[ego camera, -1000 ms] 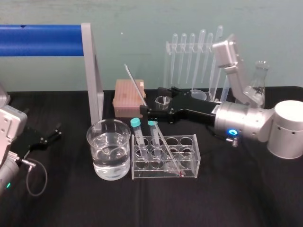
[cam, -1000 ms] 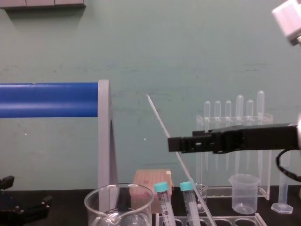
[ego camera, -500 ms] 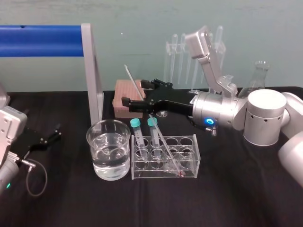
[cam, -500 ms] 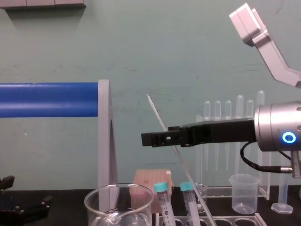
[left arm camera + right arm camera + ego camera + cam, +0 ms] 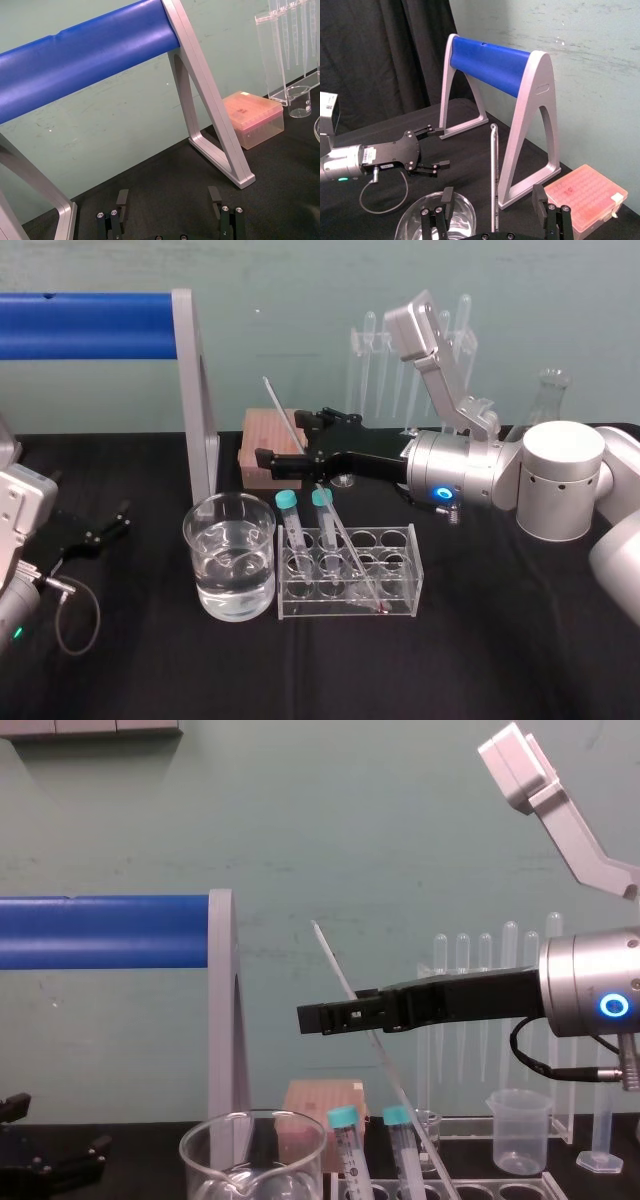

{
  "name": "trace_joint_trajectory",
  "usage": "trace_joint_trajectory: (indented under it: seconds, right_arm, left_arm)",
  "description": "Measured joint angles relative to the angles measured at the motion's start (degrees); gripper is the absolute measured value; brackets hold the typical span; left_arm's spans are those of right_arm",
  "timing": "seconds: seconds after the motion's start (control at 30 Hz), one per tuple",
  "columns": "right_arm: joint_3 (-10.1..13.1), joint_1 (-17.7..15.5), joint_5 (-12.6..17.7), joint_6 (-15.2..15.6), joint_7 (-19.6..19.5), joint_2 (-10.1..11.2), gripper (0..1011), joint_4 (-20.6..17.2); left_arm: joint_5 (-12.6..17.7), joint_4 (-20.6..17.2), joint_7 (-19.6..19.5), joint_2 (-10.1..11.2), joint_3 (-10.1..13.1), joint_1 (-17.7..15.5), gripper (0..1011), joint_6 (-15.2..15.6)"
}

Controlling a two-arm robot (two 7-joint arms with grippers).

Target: Hold the thermometer with one hand and immerse one end into the beaker, then reinsert it into the test tube rack.

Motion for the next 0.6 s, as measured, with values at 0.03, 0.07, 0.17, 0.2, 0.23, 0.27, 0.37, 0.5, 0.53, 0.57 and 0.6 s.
trace_joint_trajectory:
  seconds: [0.03, 0.07, 0.17, 0.2, 0.23, 0.27, 0.37, 0.5, 0.53, 0.57, 0.6]
  right_arm:
    - [0.0, 0.0, 0.0, 0.0, 0.1, 0.0, 1003, -0.1]
    - [0.0, 0.0, 0.0, -0.1, 0.1, 0.1, 1003, -0.1]
    - [0.0, 0.0, 0.0, -0.2, 0.1, 0.2, 1003, -0.2]
    - [0.0, 0.0, 0.0, -0.2, 0.1, 0.2, 1003, -0.2]
    - [0.0, 0.0, 0.0, -0.2, 0.1, 0.2, 1003, -0.2]
    - [0.0, 0.0, 0.0, -0.2, 0.1, 0.2, 1003, -0.2]
    - [0.0, -0.1, 0.0, -0.2, 0.1, 0.2, 1003, -0.2]
    - [0.0, -0.1, 0.1, -0.2, 0.1, 0.1, 964, -0.2]
    - [0.0, -0.1, 0.1, -0.2, 0.1, 0.1, 920, -0.2]
    - [0.0, -0.1, 0.1, -0.2, 0.1, 0.1, 907, -0.2]
    - [0.0, -0.1, 0.1, -0.2, 0.1, 0.1, 907, -0.2]
  left_arm:
    - [0.0, 0.0, 0.0, 0.0, 0.0, 0.0, 1008, 0.0]
    - [0.0, 0.0, 0.0, 0.0, 0.0, 0.0, 1008, 0.0]
    - [0.0, 0.0, 0.0, 0.0, 0.0, 0.0, 1008, 0.0]
    - [0.0, 0.0, 0.0, 0.0, 0.0, 0.0, 1008, 0.0]
    - [0.0, 0.0, 0.0, 0.0, 0.0, 0.0, 1008, 0.0]
    - [0.0, 0.0, 0.0, 0.0, 0.0, 0.0, 1008, 0.0]
    - [0.0, 0.0, 0.0, 0.0, 0.0, 0.0, 1008, 0.0]
    - [0.0, 0.0, 0.0, 0.0, 0.0, 0.0, 1008, 0.0]
    - [0.0, 0.0, 0.0, 0.0, 0.0, 0.0, 1008, 0.0]
    - [0.0, 0.0, 0.0, 0.0, 0.0, 0.0, 1008, 0.0]
    - [0.0, 0.0, 0.0, 0.0, 0.0, 0.0, 1008, 0.0]
